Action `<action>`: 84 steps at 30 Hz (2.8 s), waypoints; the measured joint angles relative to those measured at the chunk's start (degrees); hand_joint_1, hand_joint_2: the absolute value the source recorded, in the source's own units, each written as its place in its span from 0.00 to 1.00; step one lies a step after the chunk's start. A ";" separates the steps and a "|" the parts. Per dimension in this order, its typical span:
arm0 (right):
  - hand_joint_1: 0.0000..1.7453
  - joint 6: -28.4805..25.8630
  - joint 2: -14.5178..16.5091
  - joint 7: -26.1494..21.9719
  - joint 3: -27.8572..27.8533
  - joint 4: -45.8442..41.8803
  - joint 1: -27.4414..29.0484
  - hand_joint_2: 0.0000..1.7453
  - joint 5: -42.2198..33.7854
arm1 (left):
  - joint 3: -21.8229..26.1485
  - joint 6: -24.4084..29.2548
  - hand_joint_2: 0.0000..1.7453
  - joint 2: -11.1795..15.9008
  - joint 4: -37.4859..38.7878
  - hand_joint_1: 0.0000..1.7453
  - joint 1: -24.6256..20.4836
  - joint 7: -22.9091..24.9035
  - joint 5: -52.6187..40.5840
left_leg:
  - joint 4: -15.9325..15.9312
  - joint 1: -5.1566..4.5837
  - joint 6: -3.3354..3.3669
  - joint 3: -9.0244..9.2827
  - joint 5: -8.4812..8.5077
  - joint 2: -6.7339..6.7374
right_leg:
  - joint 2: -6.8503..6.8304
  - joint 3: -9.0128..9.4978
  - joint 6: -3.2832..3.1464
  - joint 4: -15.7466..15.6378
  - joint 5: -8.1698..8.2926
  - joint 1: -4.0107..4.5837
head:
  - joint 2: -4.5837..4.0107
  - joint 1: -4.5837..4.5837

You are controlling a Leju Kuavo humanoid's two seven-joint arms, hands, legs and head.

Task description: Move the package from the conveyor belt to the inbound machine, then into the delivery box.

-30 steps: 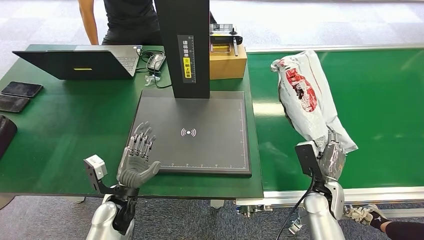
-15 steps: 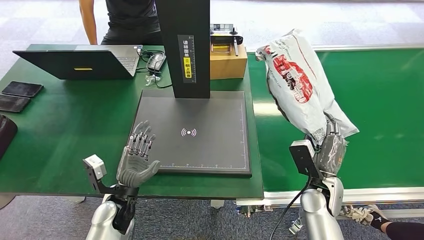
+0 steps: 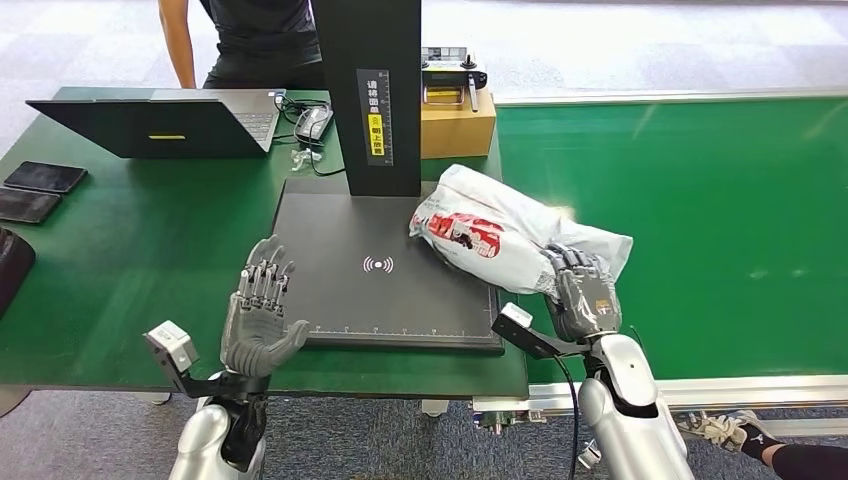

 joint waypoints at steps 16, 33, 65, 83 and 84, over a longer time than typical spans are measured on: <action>1.00 6.65 -4.60 -15.16 15.49 11.86 -10.32 1.00 -14.39 | -0.94 1.56 1.00 0.50 -0.94 0.00 -0.02 -1.12 1.24 | 0.00 0.00 -0.01 0.01 0.01 0.02 | 0.02 -0.03 -0.01 0.01 0.00 0.00 | 0.00 0.00; 1.00 4.73 -6.36 -16.45 22.29 11.96 -13.83 1.00 -17.53 | -0.98 1.71 1.00 0.81 -0.92 0.00 -0.13 -1.32 1.83 | 0.00 0.00 -0.01 0.00 0.01 0.02 | 0.03 -0.04 -0.01 0.01 0.00 0.00 | 0.00 -0.01; 1.00 11.42 -7.22 -15.42 42.36 9.56 -19.36 1.00 -23.25 | -1.50 2.23 1.00 1.15 1.66 0.00 -2.04 -1.38 2.70 | 0.00 0.00 -0.02 -0.01 0.01 0.02 | 0.02 -0.05 -0.01 0.03 0.00 0.00 | 0.00 -0.01; 0.00 -7.11 -5.05 -10.31 39.18 27.51 -23.54 1.00 -19.40 | -1.82 1.19 1.00 1.15 2.27 0.00 -2.18 -1.03 2.41 | 0.02 -0.01 0.01 -0.04 0.03 -0.02 | -0.02 -0.07 -0.01 0.02 -0.01 0.00 | 0.00 -0.01; 0.00 -7.57 -4.94 -10.65 38.82 27.69 -23.38 1.00 -19.67 | -1.90 1.19 1.00 1.15 2.31 0.00 -2.17 -1.04 2.41 | 0.02 -0.01 0.01 -0.03 0.03 -0.03 | -0.03 -0.07 -0.02 0.02 -0.01 0.00 | 0.00 -0.01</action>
